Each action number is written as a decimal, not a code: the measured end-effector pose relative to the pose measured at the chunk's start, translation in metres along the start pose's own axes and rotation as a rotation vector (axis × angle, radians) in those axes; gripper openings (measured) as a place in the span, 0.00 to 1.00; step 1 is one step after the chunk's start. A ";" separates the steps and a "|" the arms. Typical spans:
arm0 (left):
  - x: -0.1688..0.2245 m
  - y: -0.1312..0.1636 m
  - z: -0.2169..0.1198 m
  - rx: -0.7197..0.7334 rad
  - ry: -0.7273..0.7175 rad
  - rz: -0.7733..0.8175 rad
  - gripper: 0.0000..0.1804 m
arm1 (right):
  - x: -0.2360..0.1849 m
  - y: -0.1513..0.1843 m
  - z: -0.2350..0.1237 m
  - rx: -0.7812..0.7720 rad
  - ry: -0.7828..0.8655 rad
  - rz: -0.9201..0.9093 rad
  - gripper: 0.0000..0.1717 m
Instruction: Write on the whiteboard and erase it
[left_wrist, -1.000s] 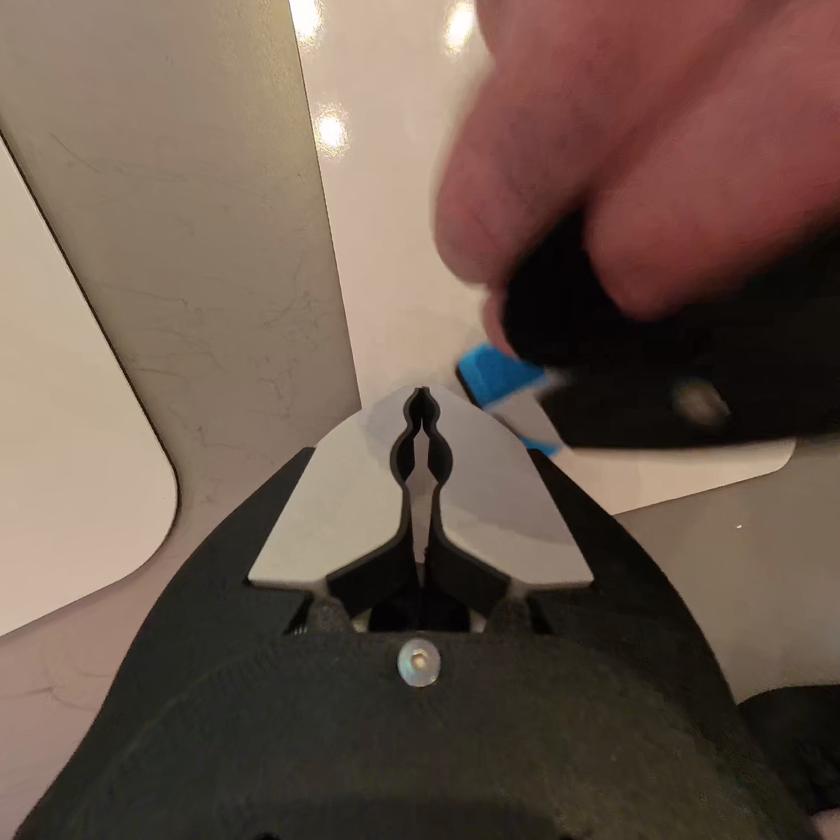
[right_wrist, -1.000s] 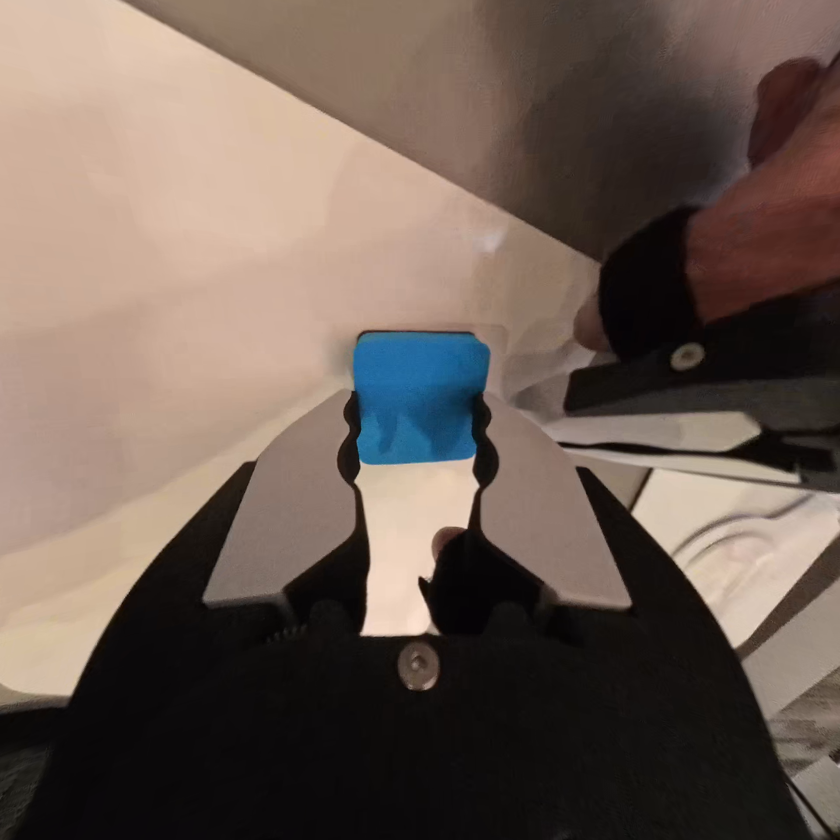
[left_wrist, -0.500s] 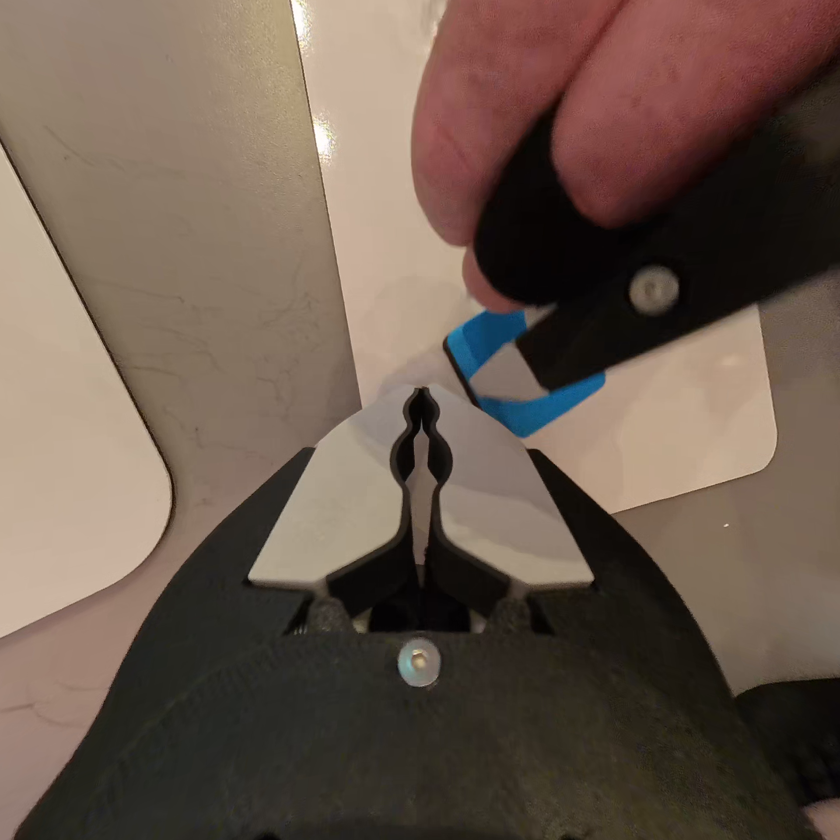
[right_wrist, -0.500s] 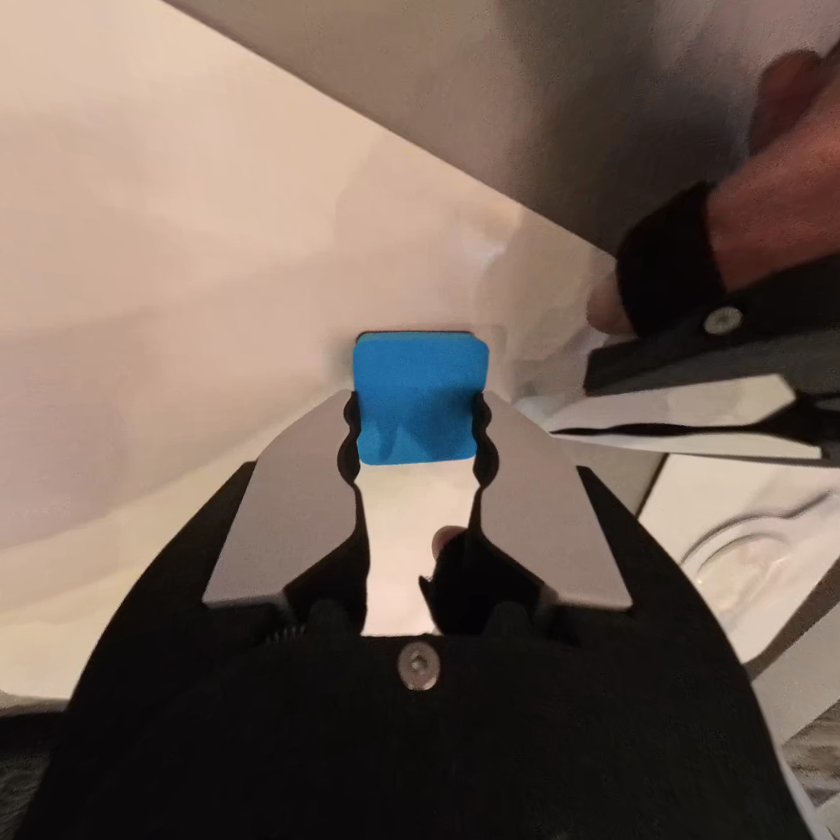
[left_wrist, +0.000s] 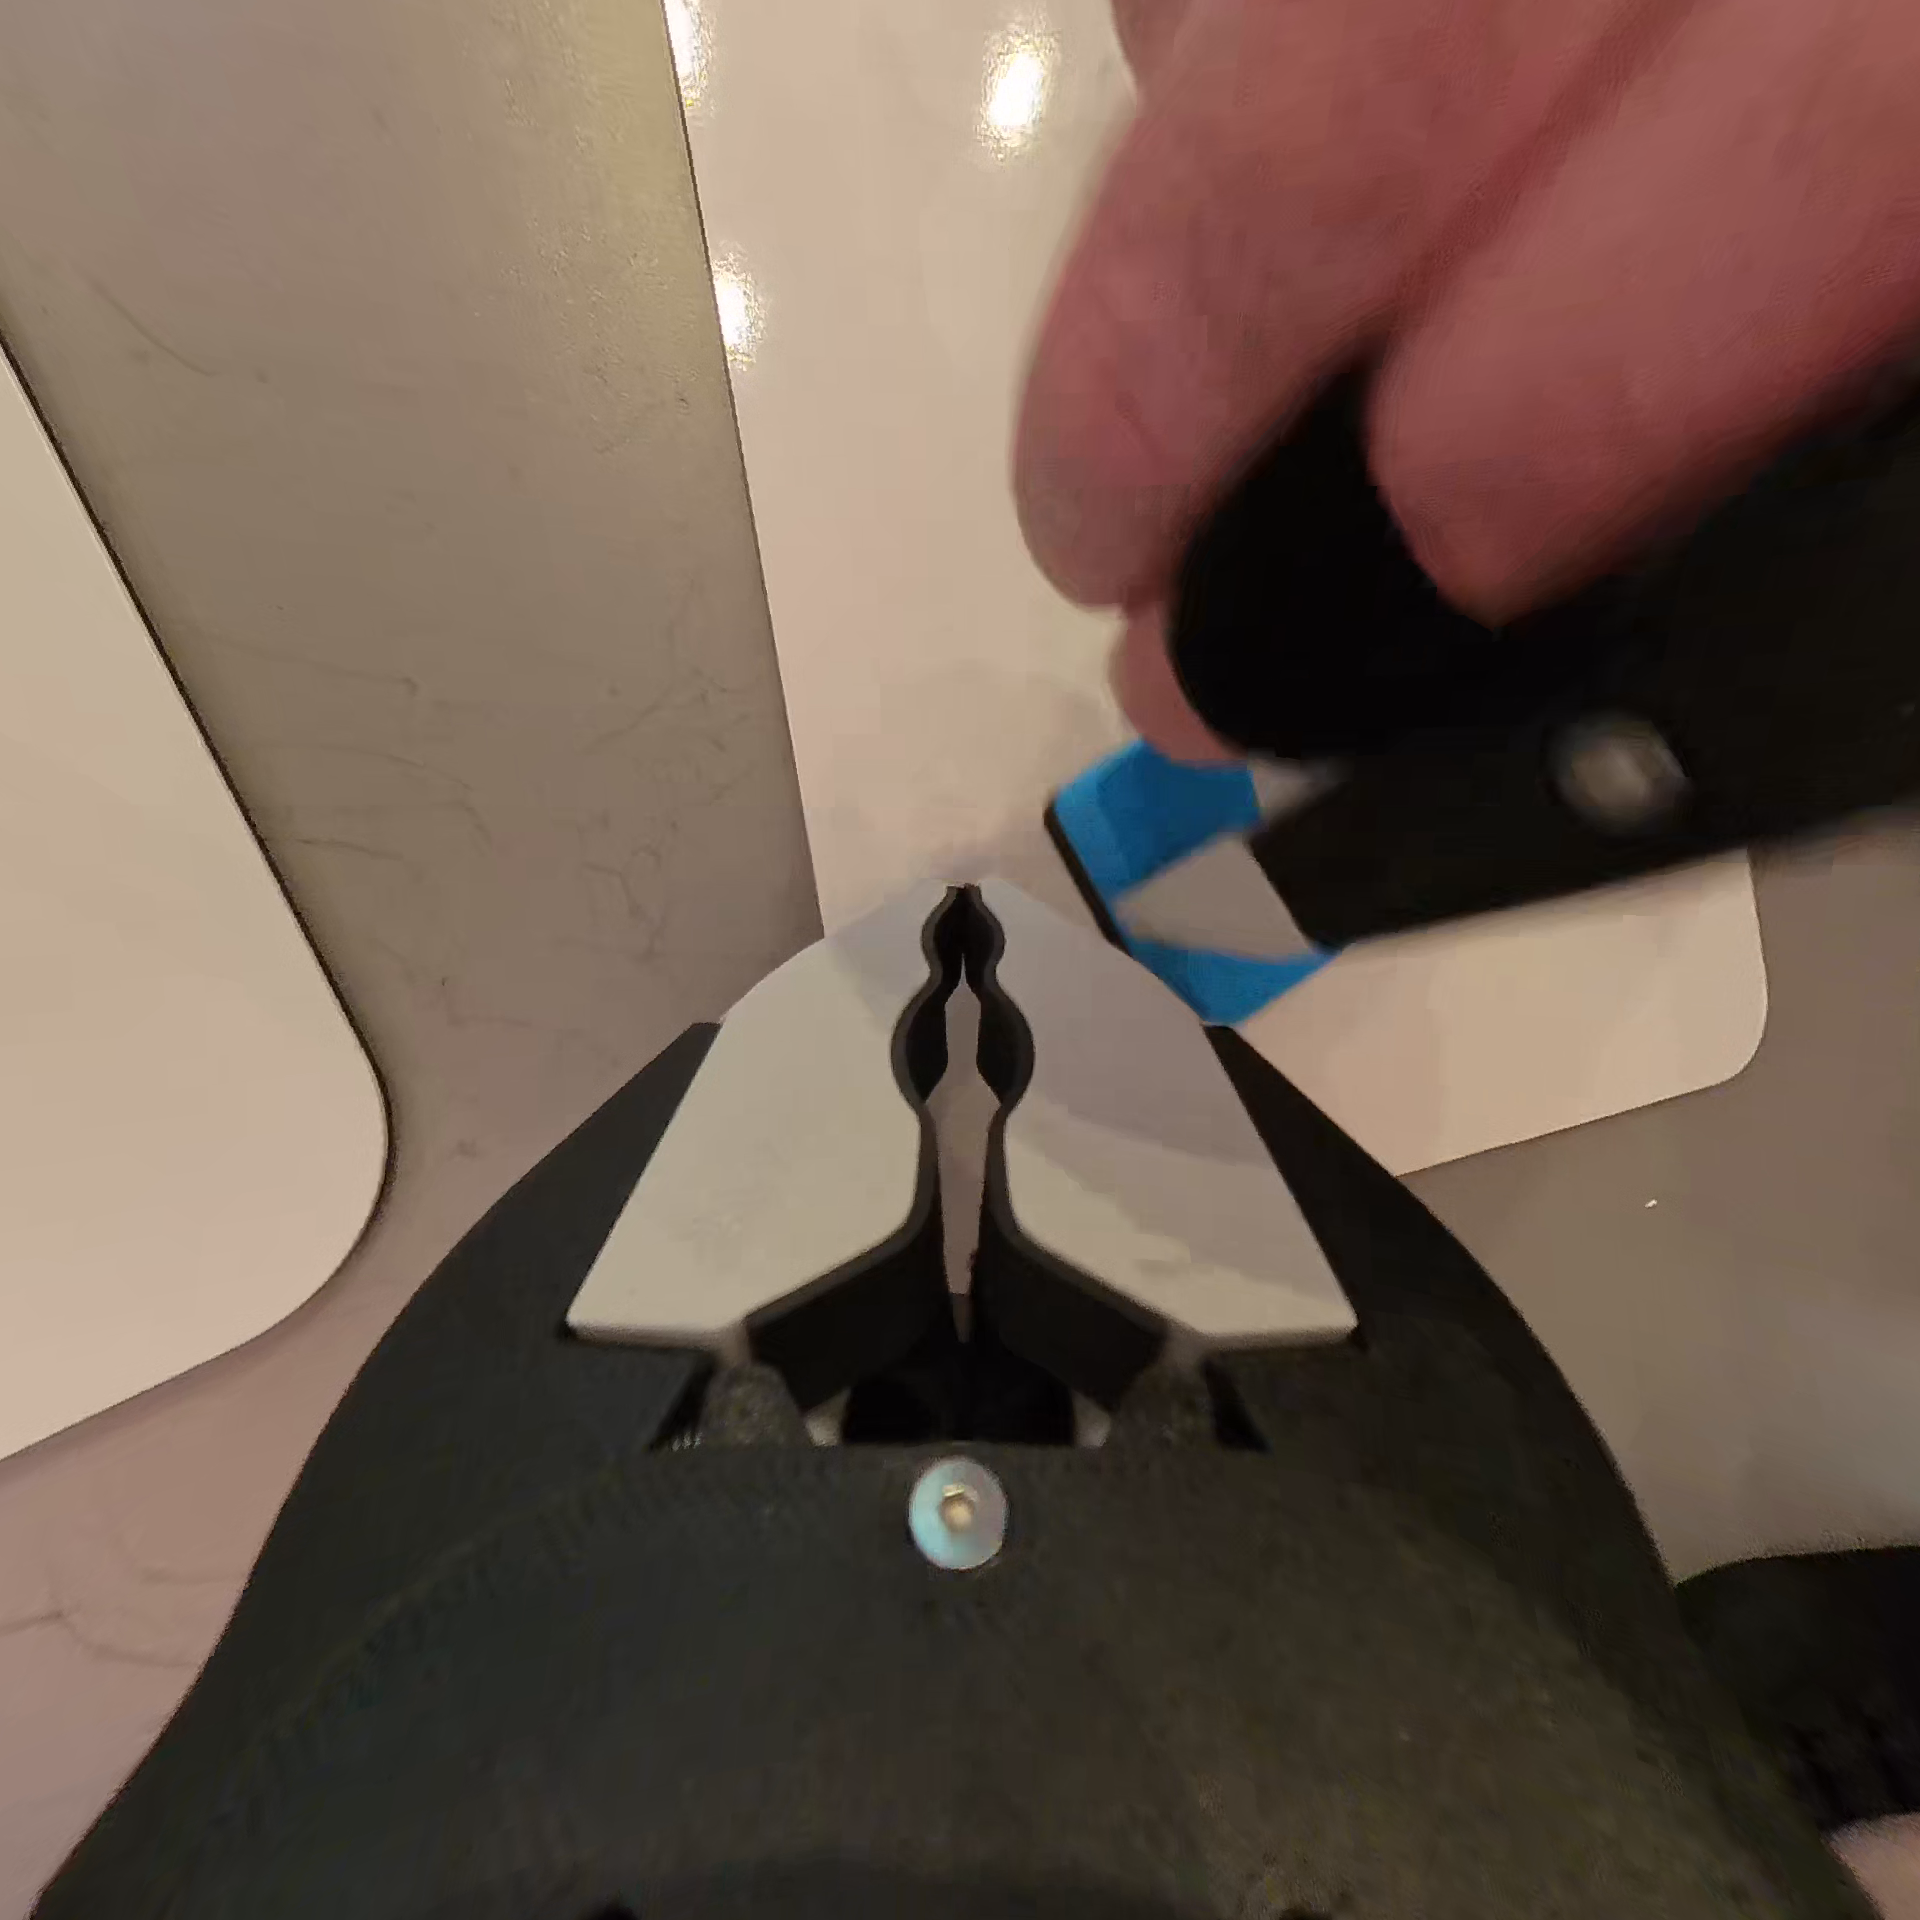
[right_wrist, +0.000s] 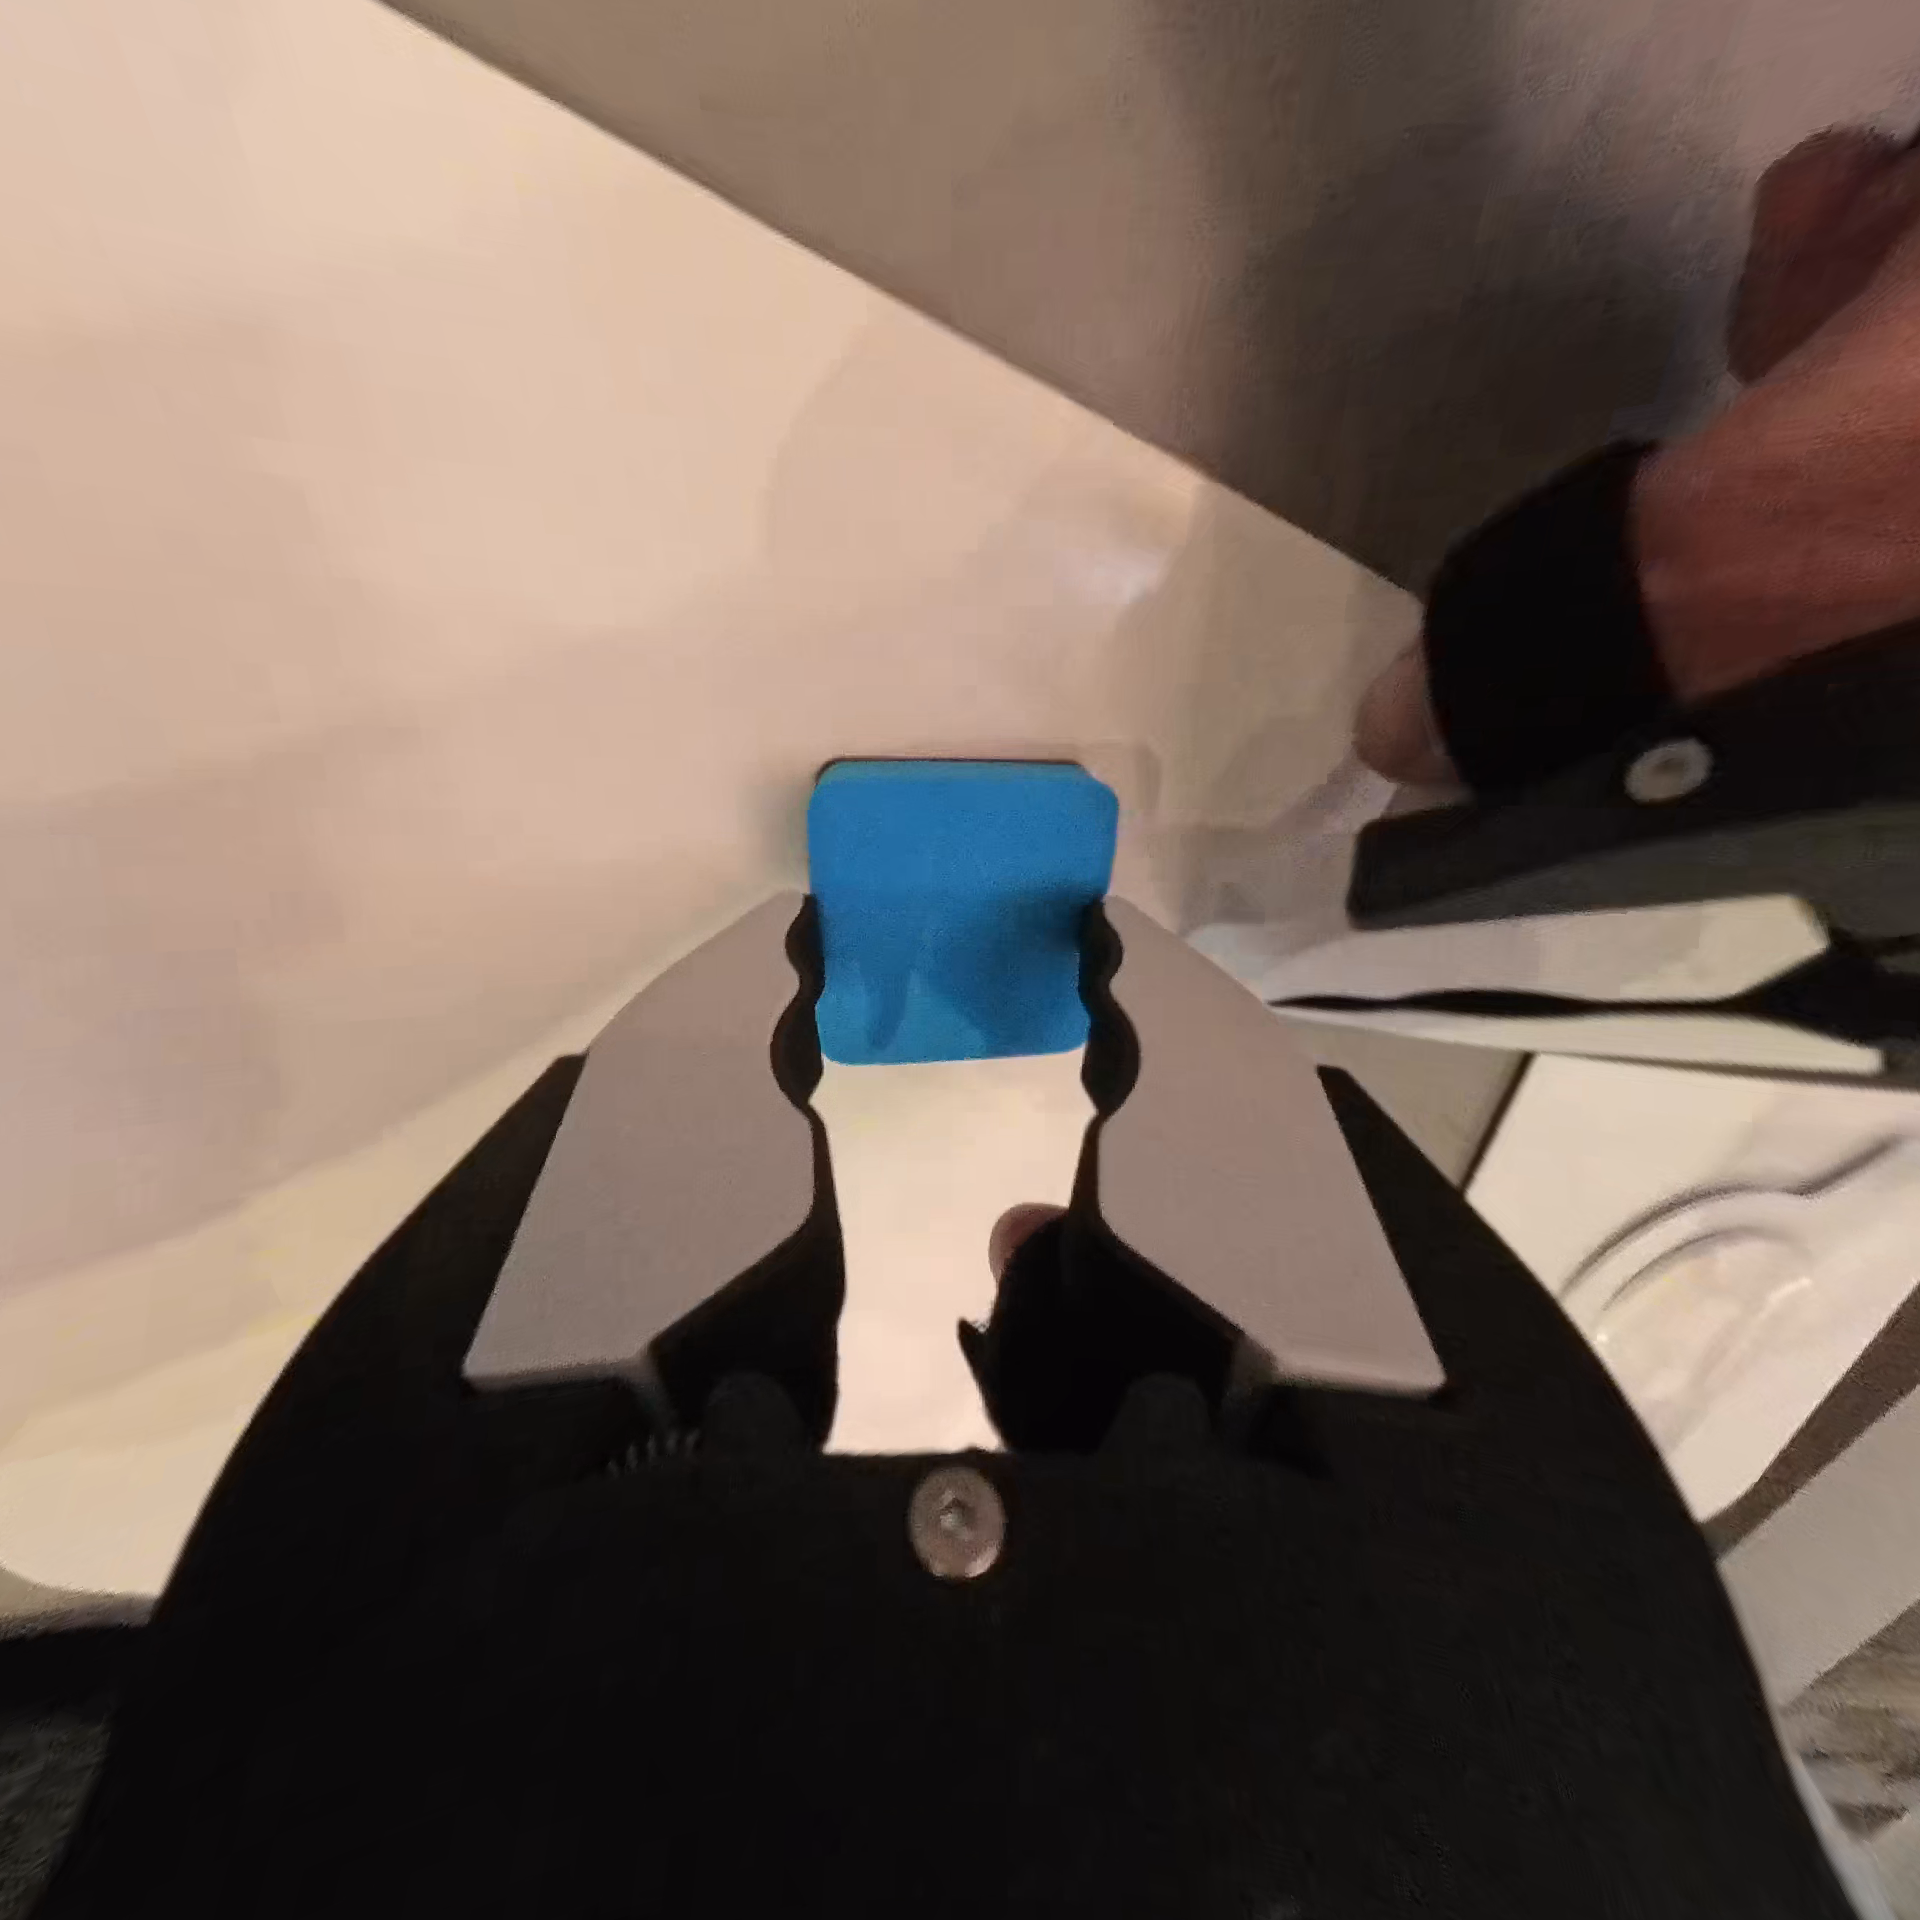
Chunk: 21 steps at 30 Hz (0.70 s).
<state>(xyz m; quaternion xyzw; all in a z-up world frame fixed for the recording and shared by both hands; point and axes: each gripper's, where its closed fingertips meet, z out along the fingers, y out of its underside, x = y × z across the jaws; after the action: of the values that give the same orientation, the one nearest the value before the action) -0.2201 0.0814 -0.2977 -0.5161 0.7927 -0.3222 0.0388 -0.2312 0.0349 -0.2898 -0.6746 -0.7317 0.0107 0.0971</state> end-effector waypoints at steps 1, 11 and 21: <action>0.000 0.000 0.000 0.000 0.001 0.000 0.00 | 0.003 -0.008 0.002 -0.005 0.016 -0.022 0.29; 0.002 0.000 0.000 0.016 0.003 -0.019 0.00 | -0.014 -0.020 0.002 0.030 0.006 -0.105 0.29; 0.004 0.001 0.001 0.010 -0.014 -0.039 0.00 | -0.009 0.012 -0.003 0.003 0.015 -0.066 0.29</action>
<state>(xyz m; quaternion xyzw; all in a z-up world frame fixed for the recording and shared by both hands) -0.2226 0.0780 -0.2976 -0.5335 0.7806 -0.3231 0.0408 -0.2185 0.0266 -0.2899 -0.6499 -0.7528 0.0036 0.1041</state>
